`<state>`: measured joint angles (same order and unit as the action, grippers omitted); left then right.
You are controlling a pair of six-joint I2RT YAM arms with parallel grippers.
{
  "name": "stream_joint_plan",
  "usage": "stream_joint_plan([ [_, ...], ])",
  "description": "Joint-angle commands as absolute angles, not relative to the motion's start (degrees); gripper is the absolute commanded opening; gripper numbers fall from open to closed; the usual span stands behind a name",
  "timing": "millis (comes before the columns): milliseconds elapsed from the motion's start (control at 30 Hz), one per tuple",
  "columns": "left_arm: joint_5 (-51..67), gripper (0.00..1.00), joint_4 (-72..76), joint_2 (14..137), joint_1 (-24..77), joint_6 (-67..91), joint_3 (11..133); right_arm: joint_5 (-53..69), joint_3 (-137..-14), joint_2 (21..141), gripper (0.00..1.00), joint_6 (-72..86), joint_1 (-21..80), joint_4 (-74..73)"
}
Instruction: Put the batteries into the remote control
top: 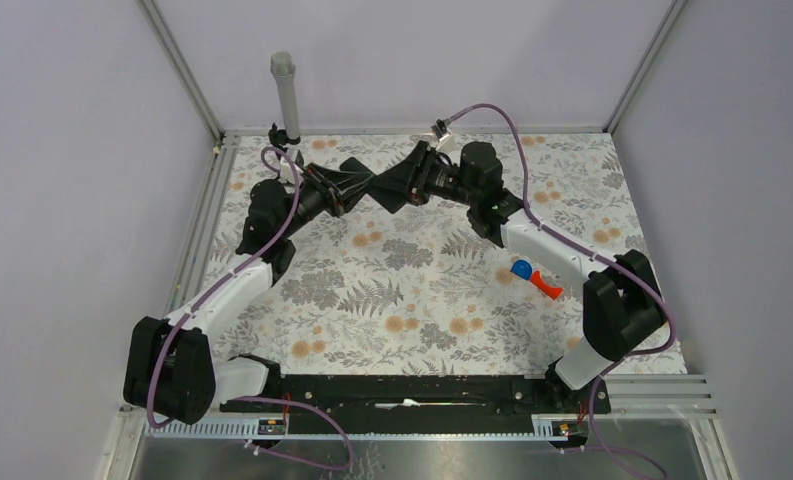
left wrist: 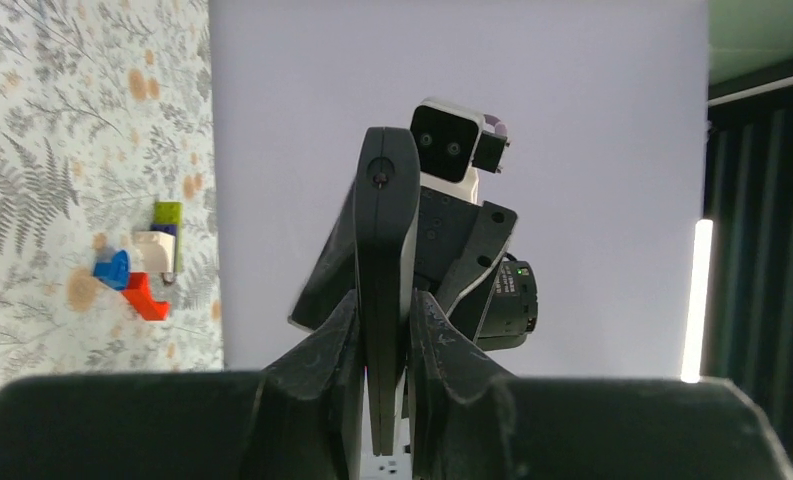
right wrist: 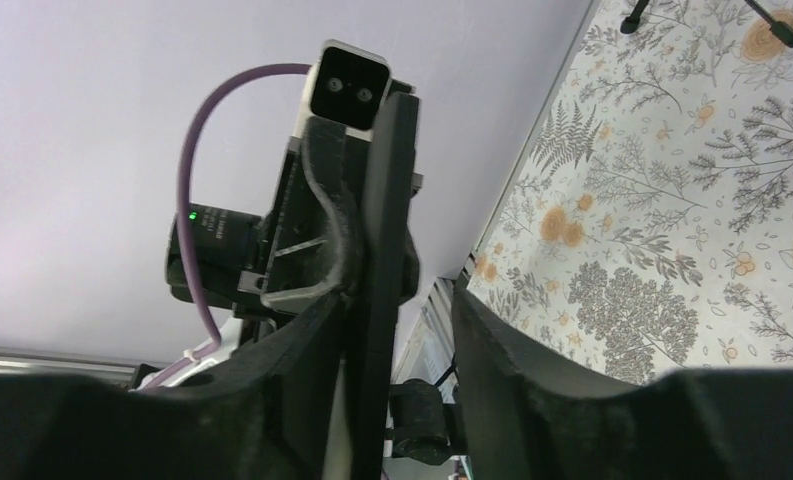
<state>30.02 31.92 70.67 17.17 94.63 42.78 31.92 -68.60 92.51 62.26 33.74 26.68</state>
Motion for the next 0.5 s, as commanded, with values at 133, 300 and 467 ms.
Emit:
stream_joint_plan([
  [133,37.35,0.00,27.64,69.15,16.40,81.54,51.59,33.53,-62.85,85.60,0.87,58.42,32.10,35.79],
  [300,44.46,0.00,26.07,71.92,16.17,74.68,54.94,42.12,-62.73,83.81,0.99,51.94,31.23,33.91],
  [467,51.16,0.00,24.31,72.69,16.17,67.28,57.65,54.15,-64.01,85.93,0.90,50.34,30.76,35.70],
])
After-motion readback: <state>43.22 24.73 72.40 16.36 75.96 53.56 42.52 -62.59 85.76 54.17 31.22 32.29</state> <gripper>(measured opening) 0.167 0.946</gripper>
